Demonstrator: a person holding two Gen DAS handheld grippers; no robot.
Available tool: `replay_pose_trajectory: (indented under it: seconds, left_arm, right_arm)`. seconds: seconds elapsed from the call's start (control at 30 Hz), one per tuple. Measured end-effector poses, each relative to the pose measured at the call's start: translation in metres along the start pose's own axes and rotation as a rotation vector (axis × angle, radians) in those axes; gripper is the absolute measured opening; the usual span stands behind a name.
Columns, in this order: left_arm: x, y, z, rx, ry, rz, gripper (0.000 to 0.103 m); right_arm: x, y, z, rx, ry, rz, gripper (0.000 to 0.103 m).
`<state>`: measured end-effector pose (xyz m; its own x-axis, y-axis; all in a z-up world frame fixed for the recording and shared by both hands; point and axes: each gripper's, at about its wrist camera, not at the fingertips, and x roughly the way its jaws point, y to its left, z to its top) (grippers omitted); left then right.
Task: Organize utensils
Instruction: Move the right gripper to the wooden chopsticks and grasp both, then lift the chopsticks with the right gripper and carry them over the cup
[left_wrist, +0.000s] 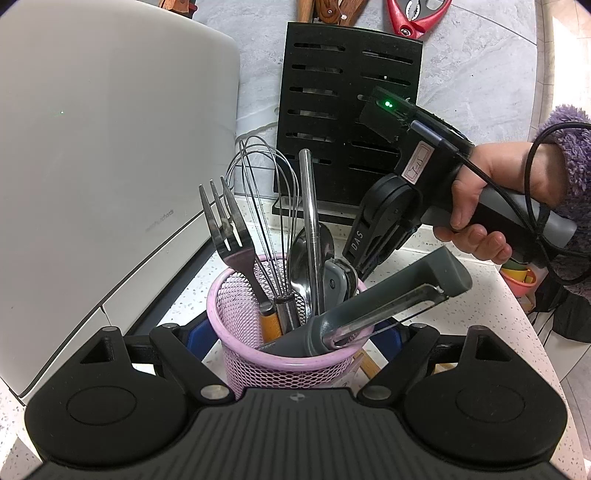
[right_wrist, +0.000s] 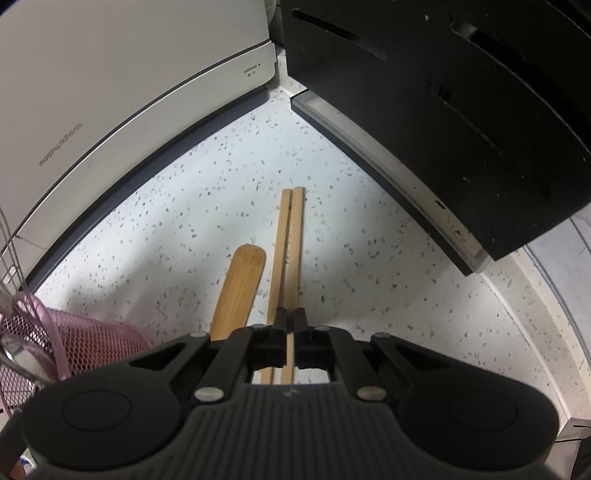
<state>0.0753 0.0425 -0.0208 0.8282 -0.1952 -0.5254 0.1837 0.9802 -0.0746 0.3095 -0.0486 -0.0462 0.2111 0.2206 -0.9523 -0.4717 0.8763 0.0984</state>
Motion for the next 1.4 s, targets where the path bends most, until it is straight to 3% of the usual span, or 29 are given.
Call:
replay_pose_trajectory:
  seconds: [0.13, 0.37, 0.53, 0.83, 0.97, 1.03, 1.1, 1.4]
  left_arm:
    - [0.000, 0.000, 0.000, 0.000, 0.000, 0.000, 0.099]
    - [0.000, 0.000, 0.000, 0.000, 0.001, 0.000, 0.099]
    - [0.000, 0.000, 0.000, 0.000, 0.002, -0.001, 0.099]
    - [0.000, 0.000, 0.000, -0.005, 0.000, -0.003, 0.099]
    - [0.000, 0.000, -0.001, -0.007, -0.001, -0.005, 0.099]
    - [0.000, 0.001, -0.001, -0.008, -0.002, -0.005, 0.099]
    - [0.000, 0.001, -0.001, -0.010, -0.003, -0.005, 0.099]
    - [-0.001, 0.000, -0.001, -0.011, -0.004, -0.005, 0.099]
  right_arm:
    - [0.000, 0.001, 0.000, 0.004, 0.003, 0.006, 0.000]
    - [-0.007, -0.002, -0.001, 0.015, -0.014, 0.026, 0.016]
    - [0.001, 0.001, 0.002, 0.034, 0.018, 0.025, 0.017]
    - [0.011, 0.011, 0.012, 0.049, 0.085, -0.049, 0.018]
    - [0.015, 0.025, 0.017, 0.014, 0.118, -0.103, 0.022]
    - [0.015, 0.031, 0.019, 0.005, 0.123, -0.108, 0.021]
    - [0.015, 0.034, 0.018, -0.008, 0.123, -0.100, 0.011]
    - [0.007, 0.036, 0.005, -0.030, 0.068, -0.091, 0.008]
